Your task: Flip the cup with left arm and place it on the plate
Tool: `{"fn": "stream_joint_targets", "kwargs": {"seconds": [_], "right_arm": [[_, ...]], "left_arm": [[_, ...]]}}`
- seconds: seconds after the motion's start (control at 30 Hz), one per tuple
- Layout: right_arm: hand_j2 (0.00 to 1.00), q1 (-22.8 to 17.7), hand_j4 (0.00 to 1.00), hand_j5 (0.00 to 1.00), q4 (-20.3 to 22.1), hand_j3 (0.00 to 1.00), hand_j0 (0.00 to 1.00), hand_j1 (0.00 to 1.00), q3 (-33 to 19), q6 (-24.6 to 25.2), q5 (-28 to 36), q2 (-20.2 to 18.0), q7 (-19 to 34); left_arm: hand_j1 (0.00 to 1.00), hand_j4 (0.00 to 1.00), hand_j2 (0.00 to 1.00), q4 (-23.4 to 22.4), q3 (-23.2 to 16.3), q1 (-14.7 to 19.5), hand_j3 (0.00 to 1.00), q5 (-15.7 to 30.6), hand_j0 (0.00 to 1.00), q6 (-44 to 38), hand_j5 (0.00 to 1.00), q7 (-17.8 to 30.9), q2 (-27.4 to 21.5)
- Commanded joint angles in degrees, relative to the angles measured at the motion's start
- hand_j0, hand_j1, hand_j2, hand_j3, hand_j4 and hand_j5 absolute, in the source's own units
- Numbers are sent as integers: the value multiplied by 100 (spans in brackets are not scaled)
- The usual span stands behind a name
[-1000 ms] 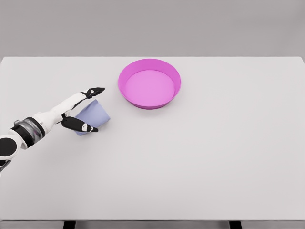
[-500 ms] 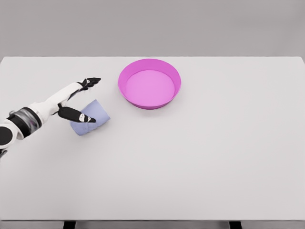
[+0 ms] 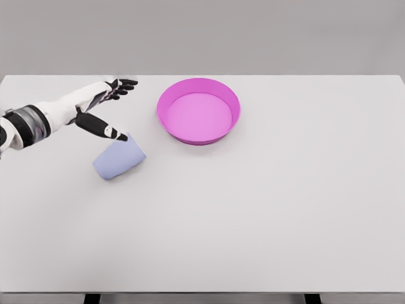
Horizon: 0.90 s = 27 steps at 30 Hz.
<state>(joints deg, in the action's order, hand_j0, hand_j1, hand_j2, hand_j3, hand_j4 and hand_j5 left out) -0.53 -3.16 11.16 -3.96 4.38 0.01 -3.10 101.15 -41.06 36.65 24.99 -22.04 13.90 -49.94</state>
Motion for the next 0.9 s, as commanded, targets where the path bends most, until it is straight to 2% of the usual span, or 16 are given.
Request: {"fn": "stream_joint_targets", "kwargs": {"seconds": [0.0,0.07,0.1,0.13,0.17,0.2,0.33,0.57,0.73,0.87], "right_arm": [[100,-9,100,100,-1,100,100,100,0,1,1,-1,2],[100,0,100,100,-1,100,100,100,0,1,1,-1,2],[100,-9,100,100,-1,100,100,100,0,1,1,-1,-6],[100,0,100,100,-1,100,100,100,0,-8,1,-1,2],[100,0,100,100,-1,100,100,100,0,-8,1,-1,2],[100,-9,100,100,-1,100,100,100,0,1,1,-1,2],[100,0,100,100,-1,100,100,100,0,1,1,-1,-6],[100,0,100,100,-1,100,100,100,0,1,1,-1,-6],[100,0,100,100,-1,100,100,100,0,1,1,-1,2],[100,0,100,100,-1,100,100,100,0,1,1,-1,2]], "left_arm": [[100,100,100,1,-200,-9,100,138,100,-64,100,25,2],[100,100,100,1,-376,44,100,270,100,-64,100,25,-42],[100,100,100,1,-639,210,100,331,100,-64,100,25,-42],[100,100,100,1,-1376,658,100,445,100,-64,100,25,-77],[100,100,100,1,-1887,966,100,744,100,-64,100,25,-217],[100,100,100,1,-2011,1072,100,832,100,-64,100,25,-288],[100,100,100,1,-2029,1151,100,1210,100,-64,100,16,-718],[100,100,100,-8,-1958,1371,100,1325,100,-64,100,25,-701],[100,100,100,-8,-1625,1389,100,1281,100,-64,100,16,-639],[100,100,100,1,-1176,1108,100,1281,100,-64,100,25,-604]]}}
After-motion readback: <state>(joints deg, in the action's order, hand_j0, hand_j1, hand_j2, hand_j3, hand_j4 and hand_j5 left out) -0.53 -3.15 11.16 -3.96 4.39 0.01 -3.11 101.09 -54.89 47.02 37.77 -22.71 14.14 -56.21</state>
